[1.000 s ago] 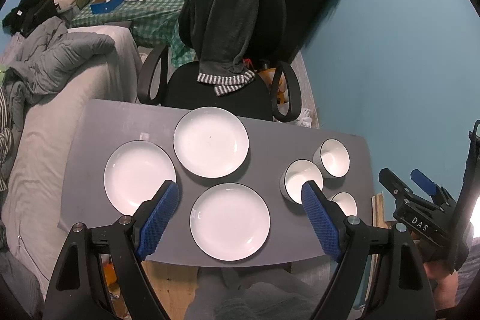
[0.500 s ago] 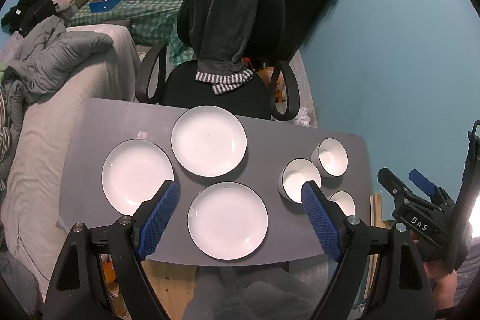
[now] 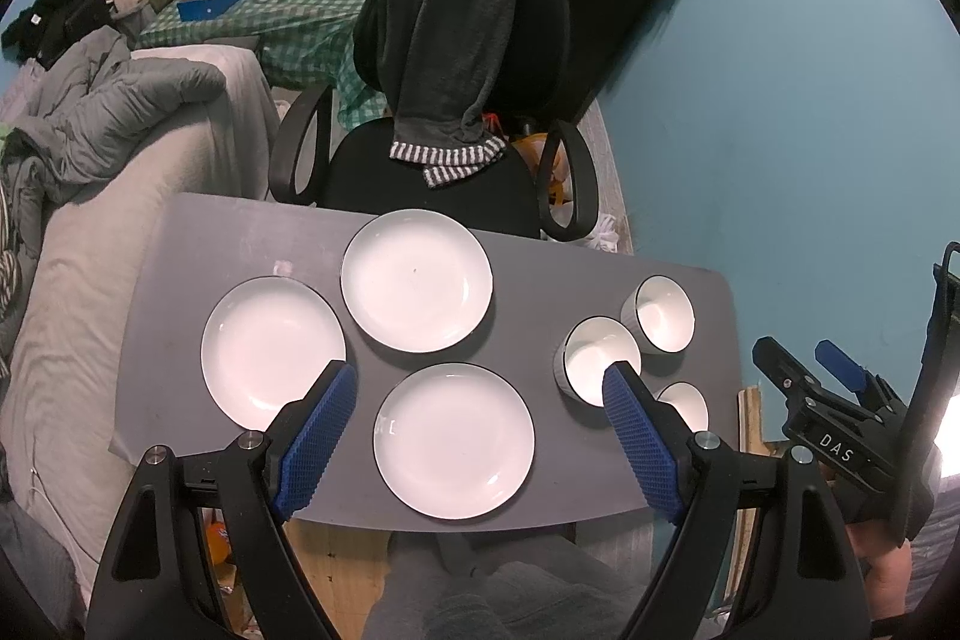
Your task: Organize plates and bowls
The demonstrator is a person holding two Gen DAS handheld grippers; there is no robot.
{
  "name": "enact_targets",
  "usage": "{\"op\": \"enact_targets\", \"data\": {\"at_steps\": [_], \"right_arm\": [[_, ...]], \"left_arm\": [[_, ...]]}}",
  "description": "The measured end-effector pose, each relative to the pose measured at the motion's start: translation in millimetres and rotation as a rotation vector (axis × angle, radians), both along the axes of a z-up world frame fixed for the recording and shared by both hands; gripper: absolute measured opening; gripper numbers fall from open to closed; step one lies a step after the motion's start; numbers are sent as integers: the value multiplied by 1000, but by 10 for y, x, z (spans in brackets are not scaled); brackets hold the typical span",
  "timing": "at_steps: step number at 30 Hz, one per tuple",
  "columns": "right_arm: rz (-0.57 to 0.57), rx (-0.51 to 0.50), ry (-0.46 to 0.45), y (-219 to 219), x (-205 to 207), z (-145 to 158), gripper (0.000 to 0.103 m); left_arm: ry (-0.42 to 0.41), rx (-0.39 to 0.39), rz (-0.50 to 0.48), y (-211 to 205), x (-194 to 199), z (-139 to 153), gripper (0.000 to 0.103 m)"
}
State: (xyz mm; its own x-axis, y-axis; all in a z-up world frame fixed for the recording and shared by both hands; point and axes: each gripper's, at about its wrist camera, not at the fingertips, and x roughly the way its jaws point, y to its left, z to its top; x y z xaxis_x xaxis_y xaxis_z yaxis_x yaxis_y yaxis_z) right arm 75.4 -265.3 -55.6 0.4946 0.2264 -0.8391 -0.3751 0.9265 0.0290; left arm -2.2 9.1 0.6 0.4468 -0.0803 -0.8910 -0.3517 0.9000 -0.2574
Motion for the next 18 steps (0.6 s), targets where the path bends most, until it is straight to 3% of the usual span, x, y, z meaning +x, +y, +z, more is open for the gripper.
{"op": "enact_targets", "data": {"at_steps": [18], "right_arm": [[-2, -1, 4, 13, 1, -3, 101]], "left_arm": [[-1, -12, 10, 58, -25, -30, 85]]}}
